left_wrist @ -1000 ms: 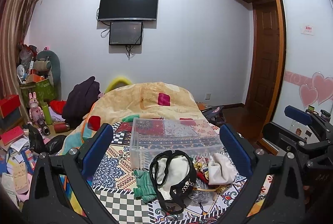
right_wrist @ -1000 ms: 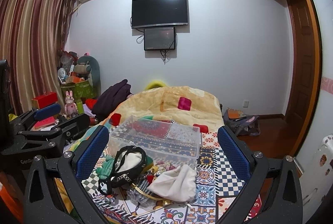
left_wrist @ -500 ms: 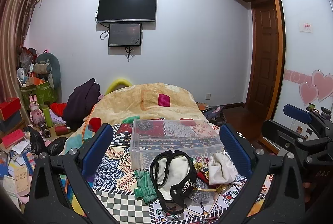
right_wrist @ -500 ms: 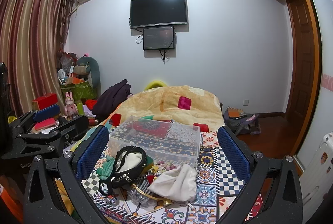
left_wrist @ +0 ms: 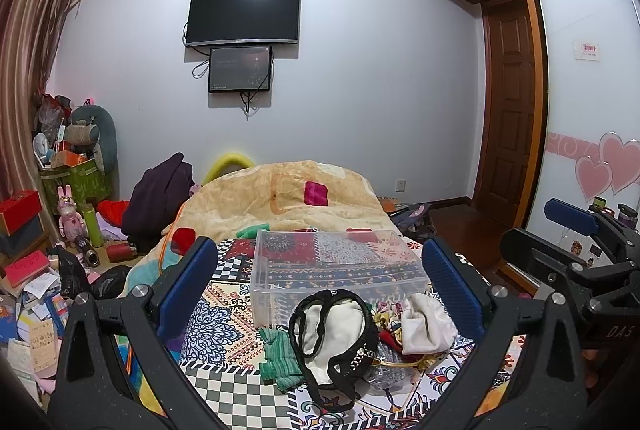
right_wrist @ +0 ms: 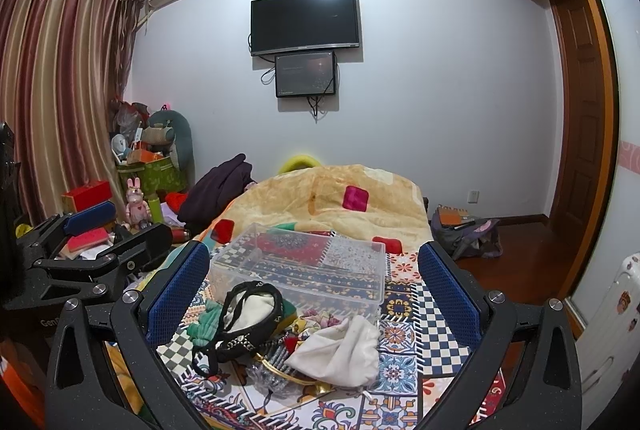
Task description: Organize soft objects
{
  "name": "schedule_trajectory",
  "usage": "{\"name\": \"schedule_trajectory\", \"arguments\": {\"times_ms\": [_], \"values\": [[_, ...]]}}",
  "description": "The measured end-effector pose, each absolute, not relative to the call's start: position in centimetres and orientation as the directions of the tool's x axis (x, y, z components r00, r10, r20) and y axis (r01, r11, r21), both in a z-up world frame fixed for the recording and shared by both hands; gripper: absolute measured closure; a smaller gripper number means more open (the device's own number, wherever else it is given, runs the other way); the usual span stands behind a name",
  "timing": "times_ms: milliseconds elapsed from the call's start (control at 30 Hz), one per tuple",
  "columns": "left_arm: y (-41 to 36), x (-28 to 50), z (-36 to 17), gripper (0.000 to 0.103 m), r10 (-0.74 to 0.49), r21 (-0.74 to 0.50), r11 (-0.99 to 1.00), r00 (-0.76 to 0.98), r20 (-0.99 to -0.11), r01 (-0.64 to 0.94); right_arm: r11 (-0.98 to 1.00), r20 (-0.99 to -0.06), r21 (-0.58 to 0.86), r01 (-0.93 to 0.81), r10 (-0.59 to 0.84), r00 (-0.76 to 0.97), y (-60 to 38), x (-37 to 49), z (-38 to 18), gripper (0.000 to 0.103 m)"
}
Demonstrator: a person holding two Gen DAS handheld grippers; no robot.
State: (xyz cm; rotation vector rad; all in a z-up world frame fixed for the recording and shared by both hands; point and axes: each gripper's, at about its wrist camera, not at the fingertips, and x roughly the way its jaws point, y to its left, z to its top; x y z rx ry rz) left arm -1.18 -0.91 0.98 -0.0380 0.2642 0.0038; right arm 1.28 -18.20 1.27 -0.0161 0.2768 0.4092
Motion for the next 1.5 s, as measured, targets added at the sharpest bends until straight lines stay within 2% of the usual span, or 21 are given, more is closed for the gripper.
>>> {"name": "schedule_trajectory", "arguments": {"times_ms": [733, 967, 1167, 1233, 1300, 1500], "values": [[-1.4, -1.1, 0.7, 0.000, -0.008, -0.020, 1.000, 0.964, -0.265, 0.002, 0.911, -0.270, 0.051, -0.409, 0.407, 0.873, -18.0, 1.2, 1.4, 0.000], [-0.8, -0.4, -0.1, 0.000, -0.037, -0.028, 0.999, 0.948, -0.316, 0.030, 0.917, -0.299, 0.048, -0.397, 0.392, 0.870, -18.1, 1.8, 0.8, 0.000], [0.4, 1.4, -2.2, 0.000, -0.029, -0.025, 0.999, 0.911, -0.411, 0.020, 0.910, -0.398, 0.053, -0.412, 0.397, 0.827, -18.6, 3.7, -1.2, 0.000], [1.2, 2.5, -3.3, 0.003, -0.030, -0.038, 0.999, 0.889, -0.458, 0.015, 0.908, -0.435, 0.056, -0.416, 0.397, 0.808, -18.8, 4.3, -2.0, 0.000], [1.8, 3.6, -4.3, 0.016, -0.035, -0.051, 0.999, 0.862, -0.506, 0.011, 0.909, -0.472, 0.053, -0.414, 0.388, 0.791, -18.9, 5.0, -3.0, 0.001], [2.8, 7.4, -7.8, 0.033, -0.089, -0.117, 0.993, 0.776, -0.624, 0.020, 0.913, -0.584, 0.100, -0.396, 0.376, 0.720, -19.7, 7.7, -5.6, 0.019]]}}
